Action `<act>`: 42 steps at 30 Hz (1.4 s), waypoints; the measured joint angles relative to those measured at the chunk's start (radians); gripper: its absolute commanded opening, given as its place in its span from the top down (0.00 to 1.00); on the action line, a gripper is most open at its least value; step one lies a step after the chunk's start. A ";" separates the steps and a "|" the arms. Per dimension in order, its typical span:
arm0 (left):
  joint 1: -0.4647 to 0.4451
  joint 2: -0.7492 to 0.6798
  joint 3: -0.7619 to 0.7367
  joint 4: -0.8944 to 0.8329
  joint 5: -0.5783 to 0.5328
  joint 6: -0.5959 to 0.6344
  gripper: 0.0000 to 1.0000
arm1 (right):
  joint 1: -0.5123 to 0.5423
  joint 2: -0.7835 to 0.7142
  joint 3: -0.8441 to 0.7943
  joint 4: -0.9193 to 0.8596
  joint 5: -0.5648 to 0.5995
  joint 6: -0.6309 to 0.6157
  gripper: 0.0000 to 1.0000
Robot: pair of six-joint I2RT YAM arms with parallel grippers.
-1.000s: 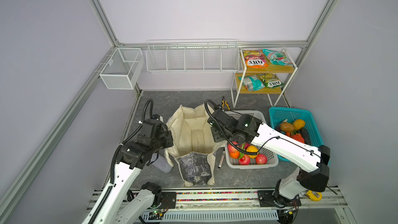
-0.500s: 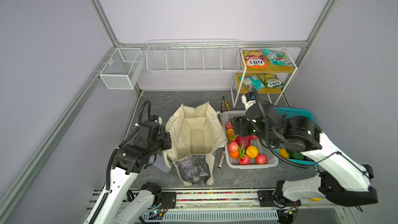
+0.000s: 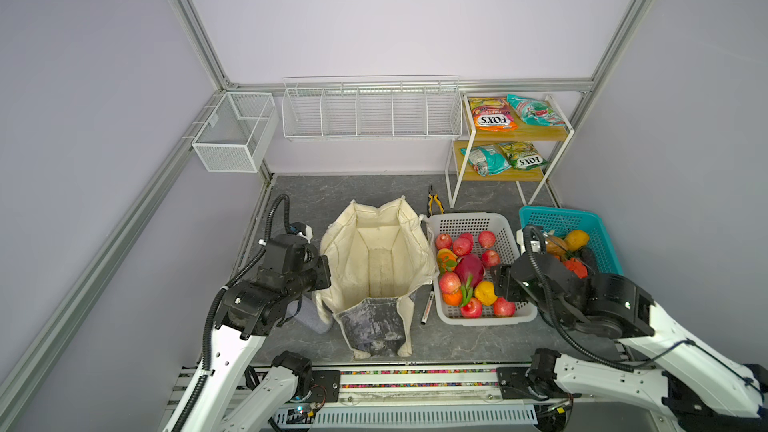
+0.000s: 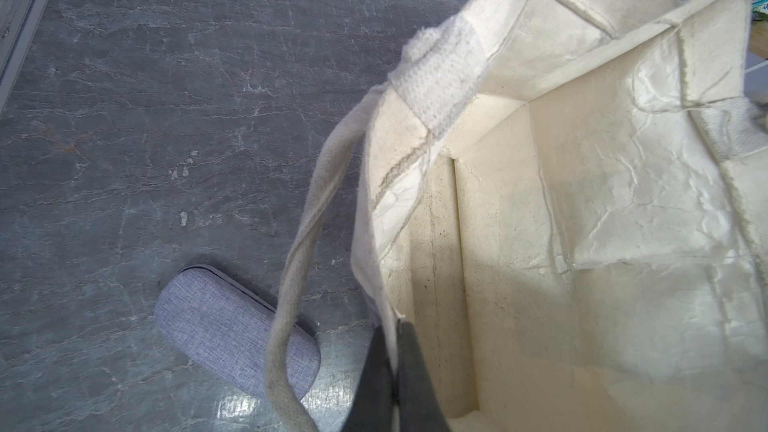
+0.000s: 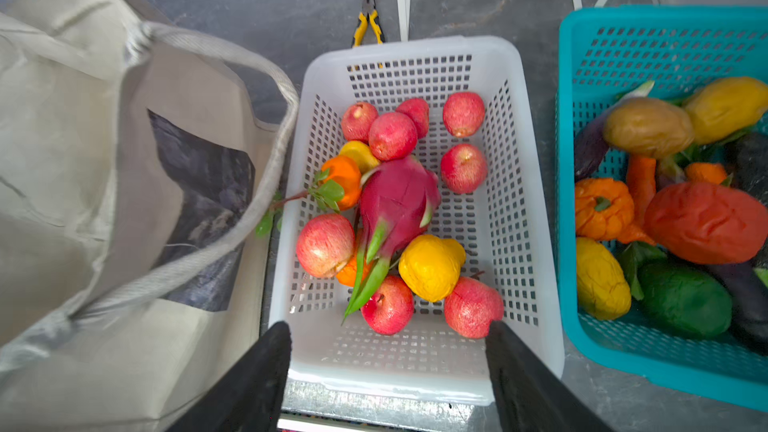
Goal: Place the food into the grocery bag and tie it
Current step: 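Move the right gripper over the fruit basket while left holds the bag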
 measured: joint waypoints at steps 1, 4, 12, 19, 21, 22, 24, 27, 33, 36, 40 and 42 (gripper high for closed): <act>0.000 -0.002 -0.003 0.002 0.001 0.000 1.00 | -0.001 -0.008 -0.027 0.003 -0.013 0.012 0.24; 0.000 -0.006 -0.013 0.011 0.003 0.000 1.00 | -0.003 -0.033 -0.113 0.033 -0.059 0.044 0.24; 0.000 -0.011 -0.024 0.021 0.003 0.000 1.00 | -0.020 -0.023 -0.203 0.122 -0.151 0.099 0.23; 0.000 -0.033 -0.032 0.024 0.000 -0.002 1.00 | -0.034 0.035 -0.206 0.188 -0.207 0.113 0.22; 0.000 -0.046 -0.032 0.024 0.000 -0.005 1.00 | -0.039 0.044 -0.208 0.202 -0.222 0.116 0.21; 0.000 -0.049 -0.032 0.024 0.000 -0.005 1.00 | -0.041 0.050 -0.209 0.209 -0.229 0.117 0.20; 0.000 -0.052 -0.033 0.024 0.000 -0.008 1.00 | -0.047 0.064 -0.211 0.221 -0.245 0.121 0.19; 0.000 -0.054 -0.037 0.024 0.000 -0.012 1.00 | -0.053 0.089 -0.218 0.246 -0.262 0.134 0.18; 0.000 -0.057 -0.041 0.026 -0.001 -0.016 1.00 | -0.069 0.132 -0.247 0.322 -0.290 0.177 0.16; 0.000 -0.058 -0.043 0.026 -0.001 -0.016 1.00 | -0.087 0.169 -0.248 0.353 -0.304 0.197 0.18; 0.000 -0.058 -0.044 0.032 -0.001 -0.016 1.00 | -0.115 0.227 -0.248 0.398 -0.327 0.211 0.19; 0.000 -0.056 -0.045 0.035 -0.001 -0.015 1.00 | -0.130 0.259 -0.248 0.422 -0.343 0.216 0.20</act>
